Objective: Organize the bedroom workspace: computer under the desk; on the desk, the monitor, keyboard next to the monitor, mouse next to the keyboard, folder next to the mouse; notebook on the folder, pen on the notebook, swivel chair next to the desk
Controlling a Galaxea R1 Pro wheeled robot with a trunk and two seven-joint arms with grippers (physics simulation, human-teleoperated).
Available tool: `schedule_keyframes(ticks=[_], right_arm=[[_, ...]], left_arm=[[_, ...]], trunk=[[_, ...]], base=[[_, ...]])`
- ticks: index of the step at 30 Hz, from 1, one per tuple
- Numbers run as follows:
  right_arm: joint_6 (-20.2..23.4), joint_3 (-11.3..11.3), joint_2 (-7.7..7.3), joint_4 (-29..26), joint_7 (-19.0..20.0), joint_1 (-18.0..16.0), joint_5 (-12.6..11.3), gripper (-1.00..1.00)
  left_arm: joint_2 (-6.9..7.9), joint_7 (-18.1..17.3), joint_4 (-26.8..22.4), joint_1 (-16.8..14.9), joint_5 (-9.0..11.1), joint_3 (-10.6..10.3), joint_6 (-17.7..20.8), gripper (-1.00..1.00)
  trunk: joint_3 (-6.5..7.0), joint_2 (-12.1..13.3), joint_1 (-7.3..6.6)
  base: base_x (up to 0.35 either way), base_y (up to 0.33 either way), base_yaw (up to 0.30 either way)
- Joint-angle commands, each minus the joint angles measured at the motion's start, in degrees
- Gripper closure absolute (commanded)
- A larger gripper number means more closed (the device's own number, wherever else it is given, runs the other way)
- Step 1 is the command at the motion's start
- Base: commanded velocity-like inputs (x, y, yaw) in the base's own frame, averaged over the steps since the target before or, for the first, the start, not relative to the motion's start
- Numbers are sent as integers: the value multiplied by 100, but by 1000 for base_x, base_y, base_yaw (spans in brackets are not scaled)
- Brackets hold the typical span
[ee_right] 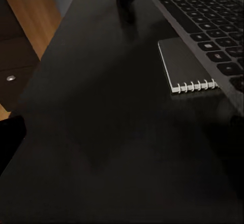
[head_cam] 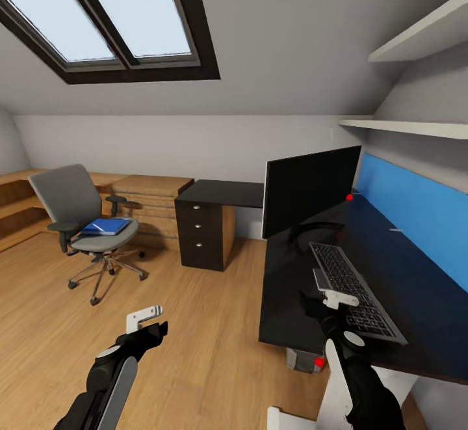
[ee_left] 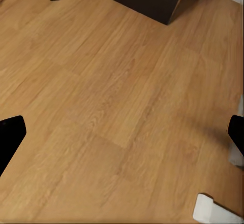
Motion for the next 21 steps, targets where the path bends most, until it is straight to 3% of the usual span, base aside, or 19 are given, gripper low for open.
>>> schedule_keyframes(ticks=[1, 7, 21], right_arm=[[29, -3, 2, -7, -16, -3, -17, -100], [29, -2, 2, -7, -16, -3, -19, -100], [29, 0, 2, 1, -16, -5, -12, -100]], left_arm=[[-3, 45, -9, -4, 61, 2, 19, -100], [-1, 36, -9, -4, 61, 2, 22, -100], [1, 35, -9, -4, 61, 2, 18, -100]], trunk=[[-7, -4, 0], [-7, -4, 0], [-7, -4, 0]], base=[[-5, -295, 0], [-2, -197, 0], [0, -70, 0]])
